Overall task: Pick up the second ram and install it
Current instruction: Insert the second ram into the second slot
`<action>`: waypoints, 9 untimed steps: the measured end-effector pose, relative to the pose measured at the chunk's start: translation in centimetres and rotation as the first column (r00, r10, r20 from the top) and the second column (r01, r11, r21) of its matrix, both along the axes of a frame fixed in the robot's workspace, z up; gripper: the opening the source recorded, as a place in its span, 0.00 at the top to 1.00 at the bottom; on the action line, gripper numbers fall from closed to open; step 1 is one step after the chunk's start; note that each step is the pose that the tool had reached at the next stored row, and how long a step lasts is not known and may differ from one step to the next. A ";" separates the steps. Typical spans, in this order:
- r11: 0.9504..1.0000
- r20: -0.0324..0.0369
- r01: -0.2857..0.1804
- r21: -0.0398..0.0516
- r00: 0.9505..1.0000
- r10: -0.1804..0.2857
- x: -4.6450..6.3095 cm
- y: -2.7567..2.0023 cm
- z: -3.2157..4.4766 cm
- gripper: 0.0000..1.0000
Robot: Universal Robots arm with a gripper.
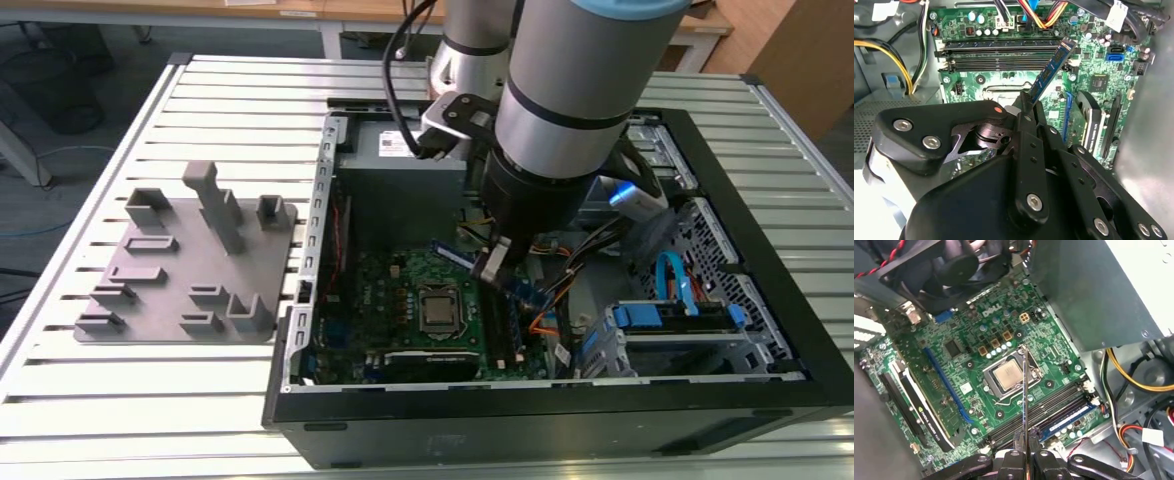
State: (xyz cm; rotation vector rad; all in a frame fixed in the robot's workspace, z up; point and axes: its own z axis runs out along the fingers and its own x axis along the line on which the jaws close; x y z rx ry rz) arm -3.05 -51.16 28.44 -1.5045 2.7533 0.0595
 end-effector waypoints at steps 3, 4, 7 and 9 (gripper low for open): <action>1.000 0.000 0.029 0.000 1.000 -0.029 0.0 0.00 -0.01 0.86; 0.999 0.000 0.039 0.000 0.999 -0.039 0.0 0.00 -0.01 0.86; 0.998 0.000 0.069 0.000 0.998 -0.069 0.0 0.00 -0.03 0.86; 0.996 0.000 0.087 0.000 0.996 -0.087 0.0 0.00 -0.03 0.86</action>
